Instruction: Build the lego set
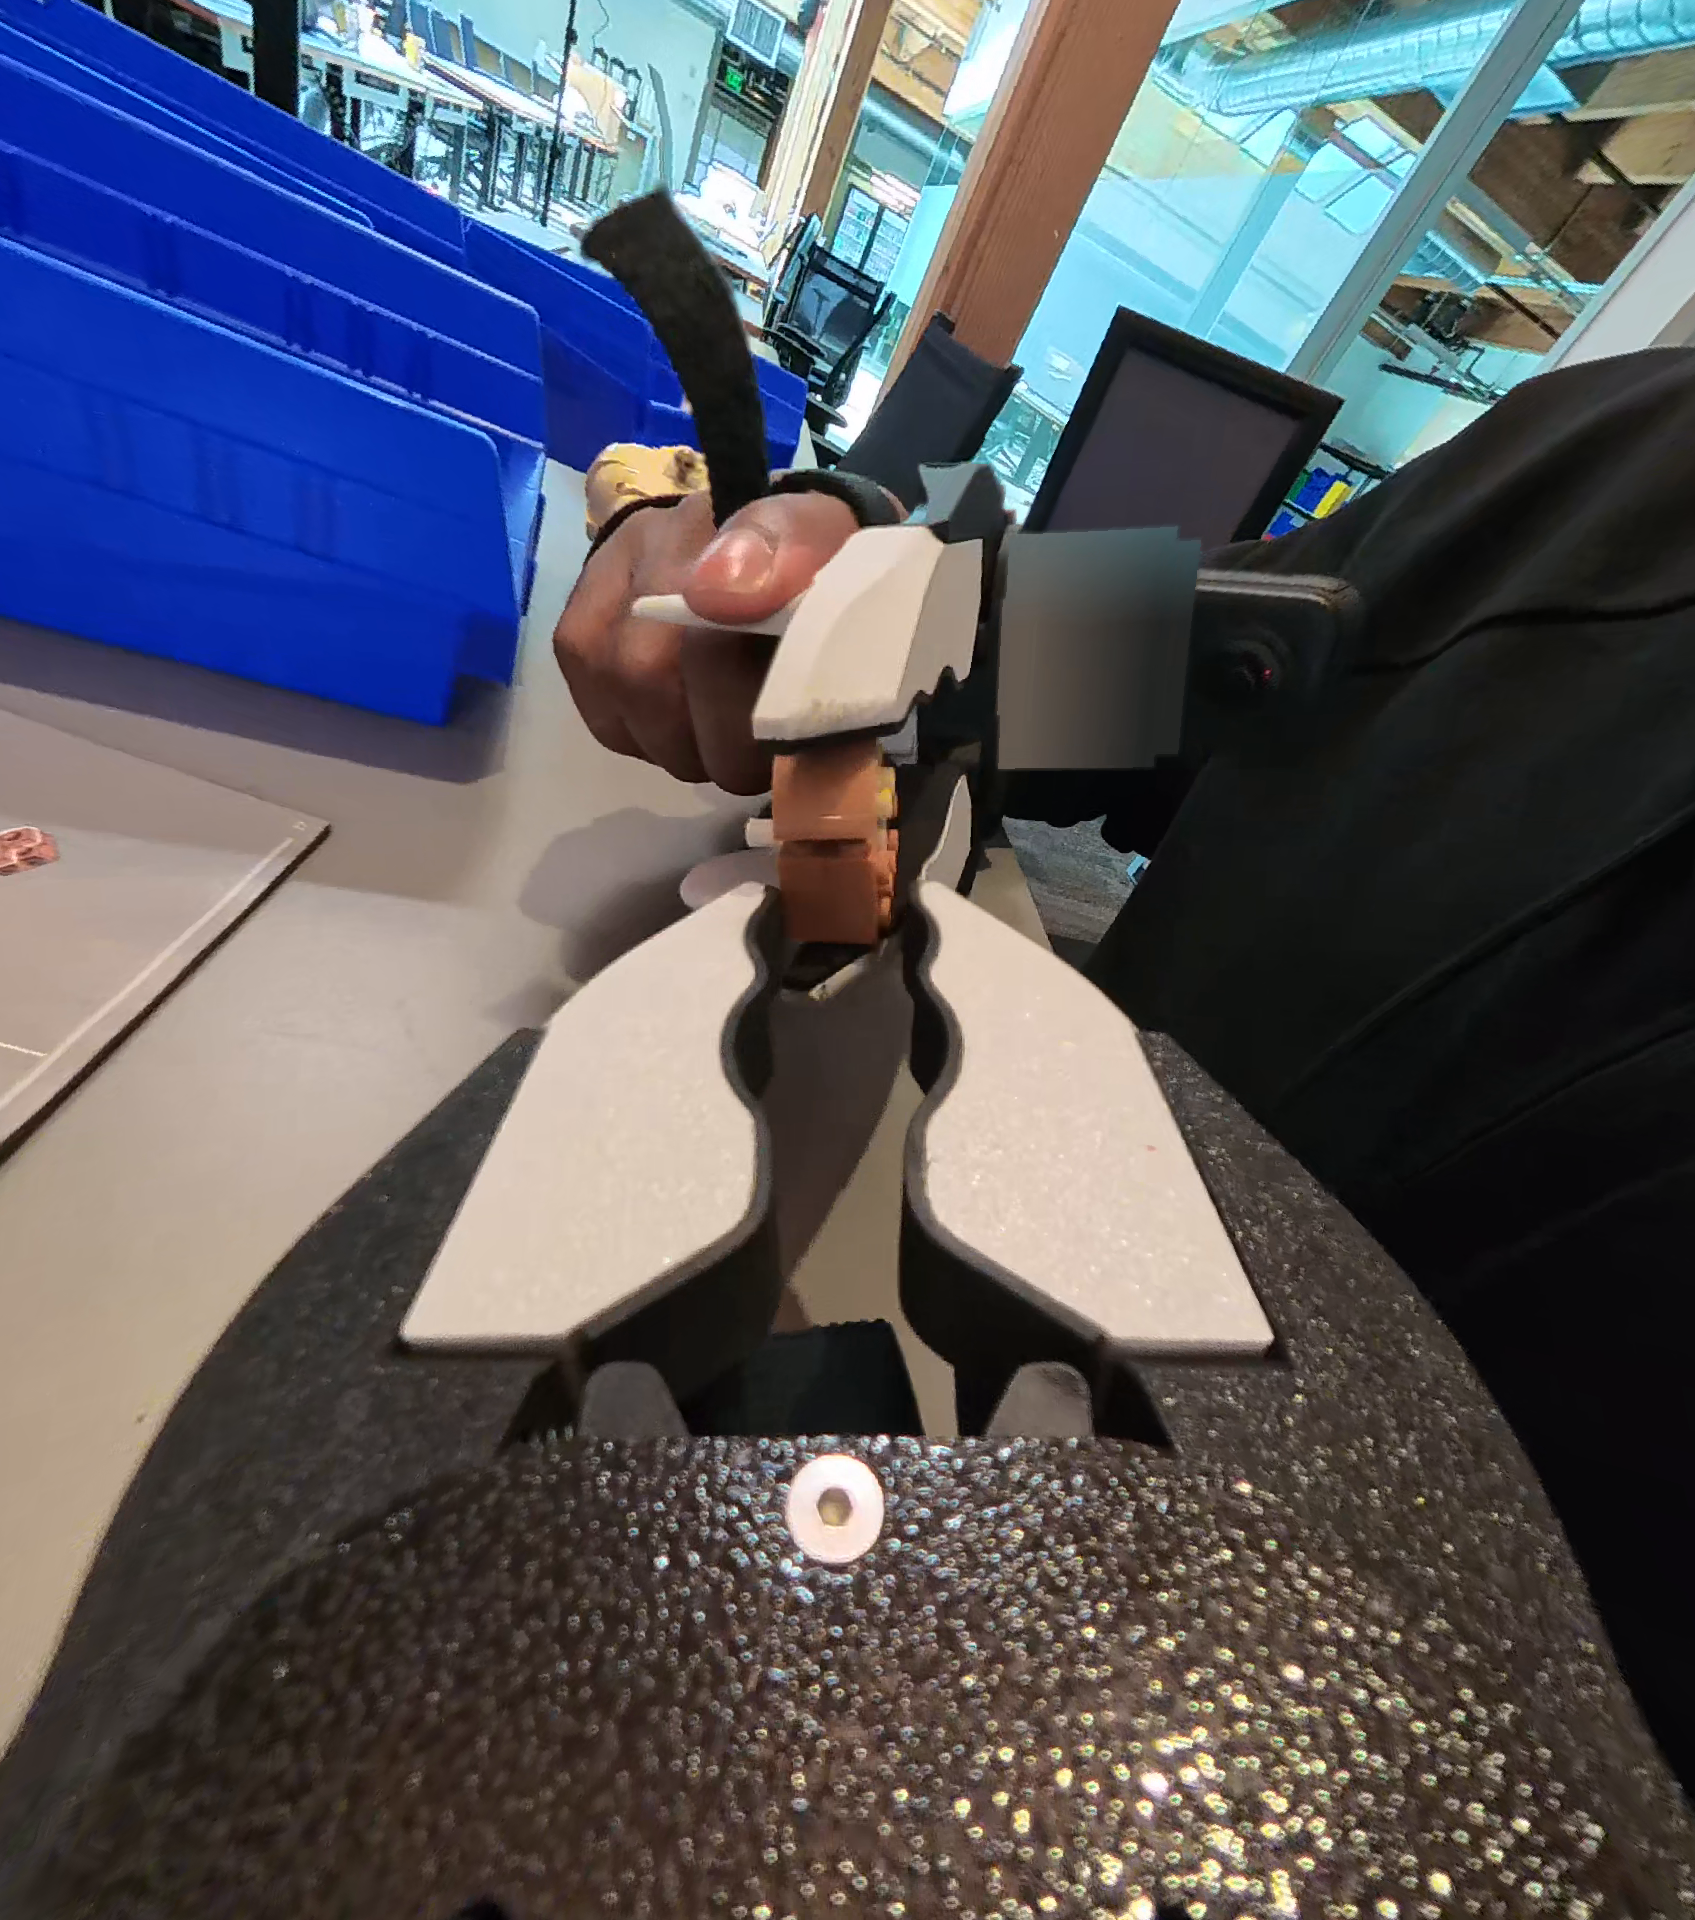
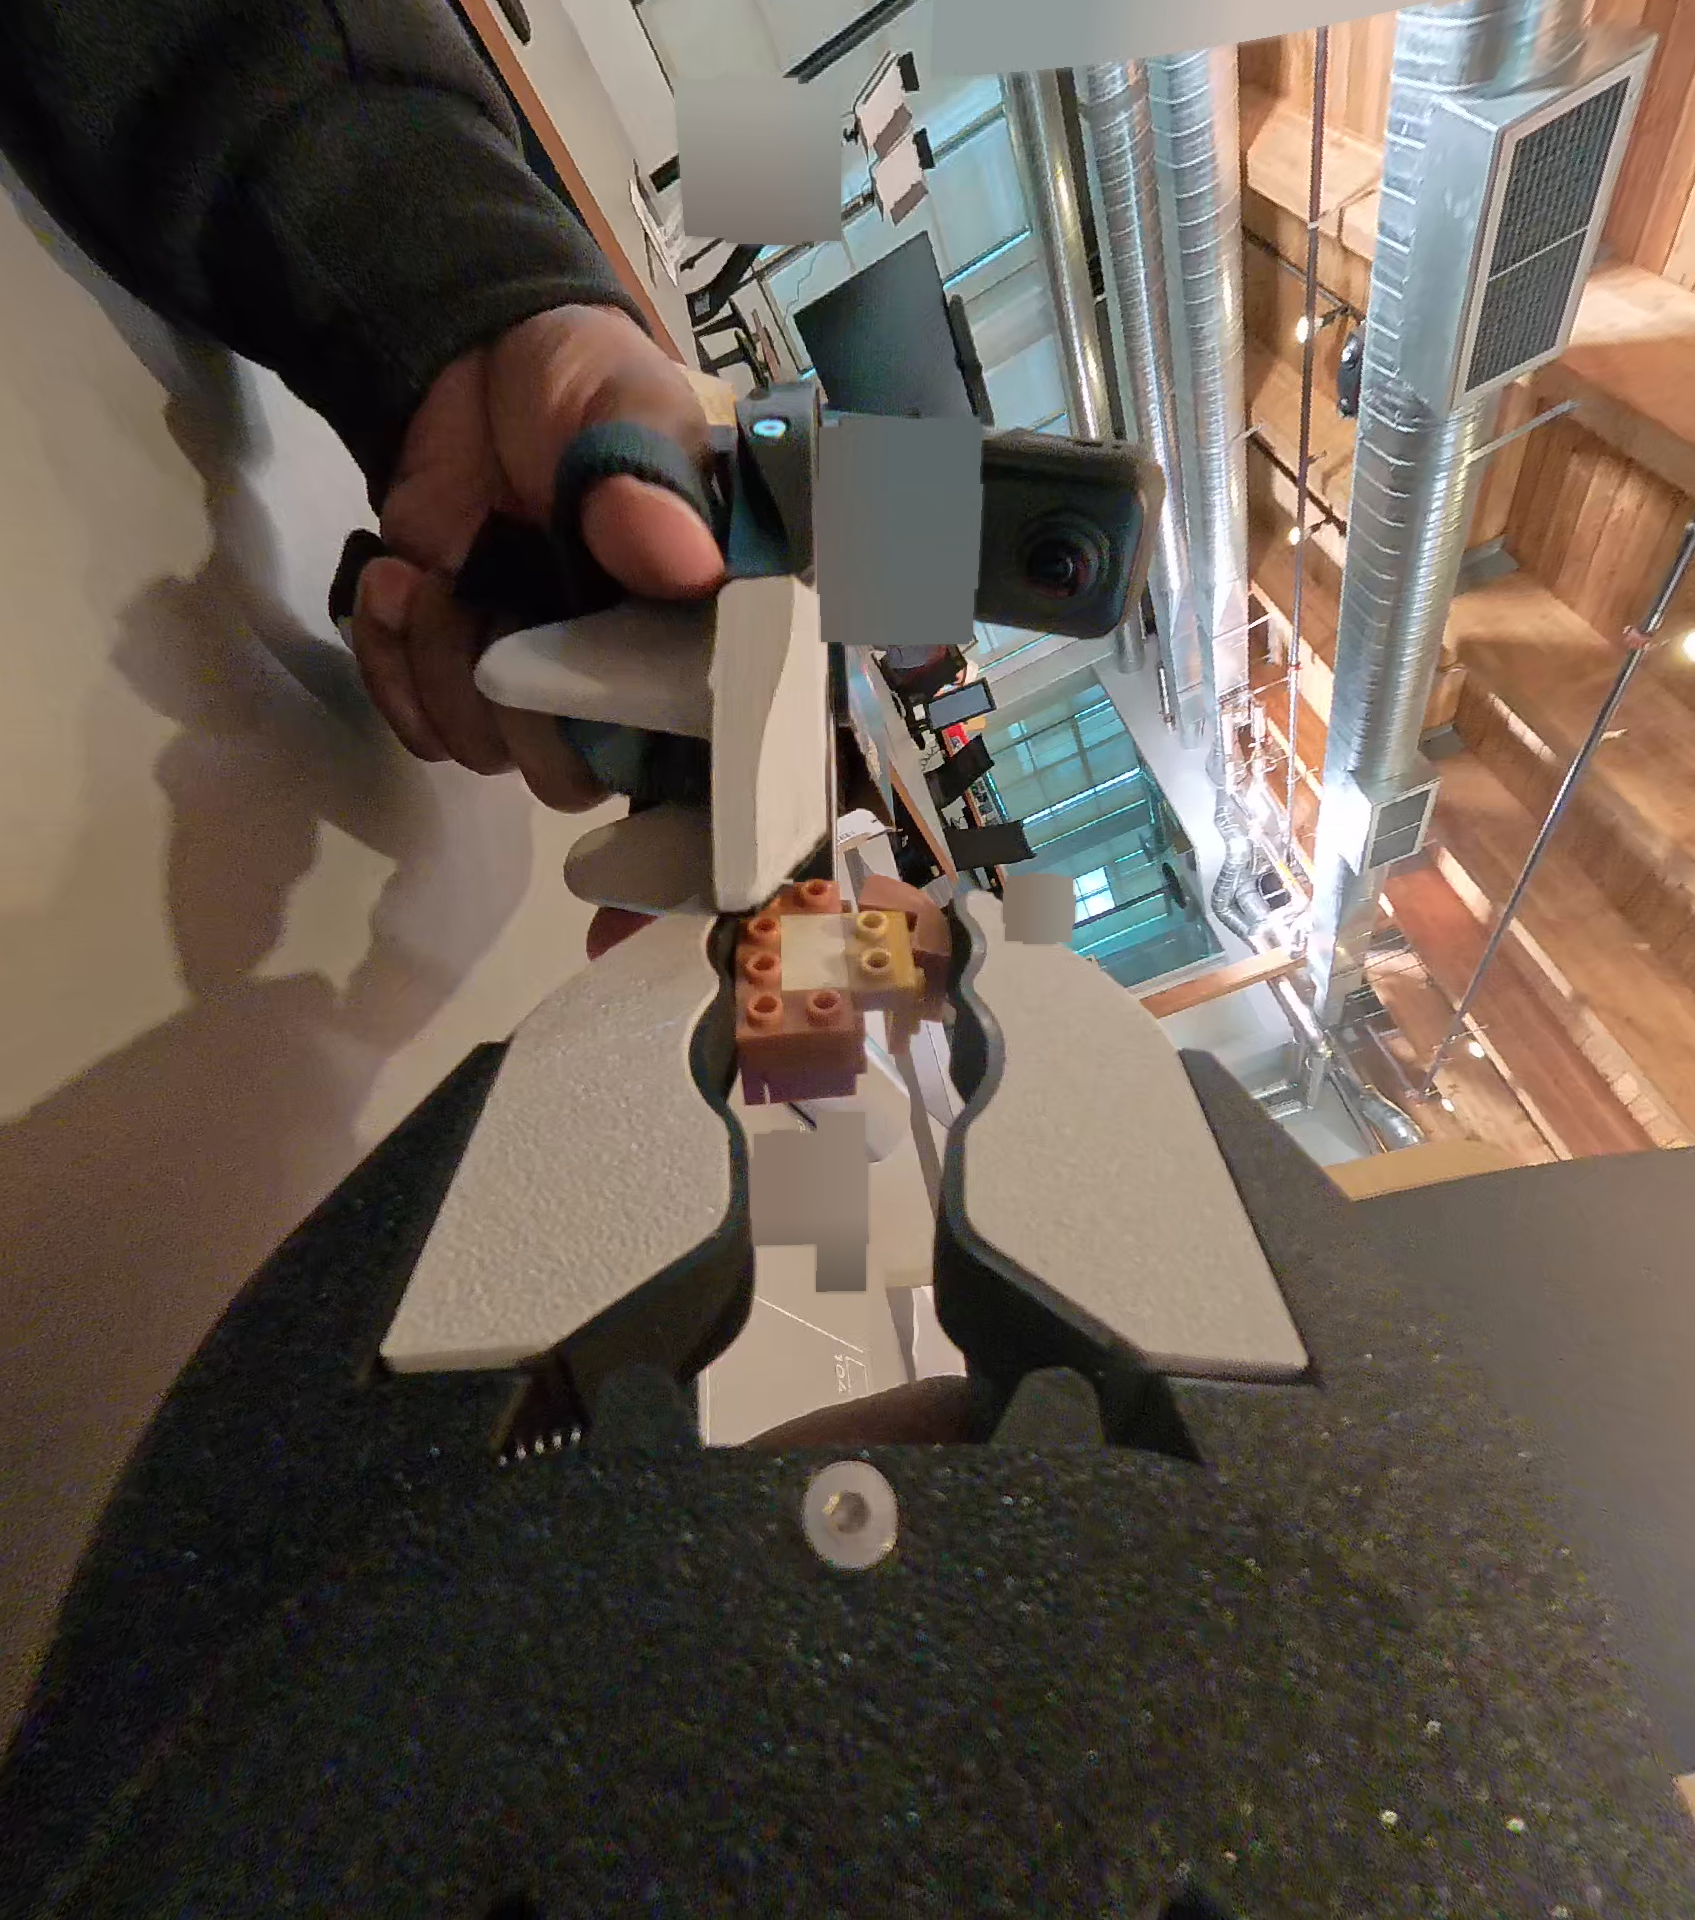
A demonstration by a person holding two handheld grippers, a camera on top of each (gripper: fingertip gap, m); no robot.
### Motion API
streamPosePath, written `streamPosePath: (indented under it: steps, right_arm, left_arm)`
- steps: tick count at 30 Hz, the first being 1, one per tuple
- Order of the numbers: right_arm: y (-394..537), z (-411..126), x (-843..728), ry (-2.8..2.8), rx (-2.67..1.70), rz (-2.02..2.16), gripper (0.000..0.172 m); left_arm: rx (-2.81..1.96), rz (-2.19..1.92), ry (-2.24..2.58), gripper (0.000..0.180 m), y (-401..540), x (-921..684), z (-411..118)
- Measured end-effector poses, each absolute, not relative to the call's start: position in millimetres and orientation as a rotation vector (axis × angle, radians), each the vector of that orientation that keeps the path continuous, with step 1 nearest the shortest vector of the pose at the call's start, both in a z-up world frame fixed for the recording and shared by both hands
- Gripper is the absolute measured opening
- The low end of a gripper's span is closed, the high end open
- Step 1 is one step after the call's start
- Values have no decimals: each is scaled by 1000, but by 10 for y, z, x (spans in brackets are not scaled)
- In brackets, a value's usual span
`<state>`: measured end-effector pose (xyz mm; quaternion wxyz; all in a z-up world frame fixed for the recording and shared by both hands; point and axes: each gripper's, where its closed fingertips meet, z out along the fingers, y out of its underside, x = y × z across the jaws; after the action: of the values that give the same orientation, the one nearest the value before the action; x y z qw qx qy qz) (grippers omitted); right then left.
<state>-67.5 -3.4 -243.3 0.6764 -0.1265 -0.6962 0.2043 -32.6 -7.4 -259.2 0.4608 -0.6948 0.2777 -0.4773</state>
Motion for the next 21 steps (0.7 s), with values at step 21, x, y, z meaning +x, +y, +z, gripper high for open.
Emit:
streamPosePath:
  steps: [21]
  right_arm:
    - [4, -2602, -577, -1728, -304, 484, 51]
  left_arm:
    - [-1814, -926, 801, 18, -27, -424, -2783]
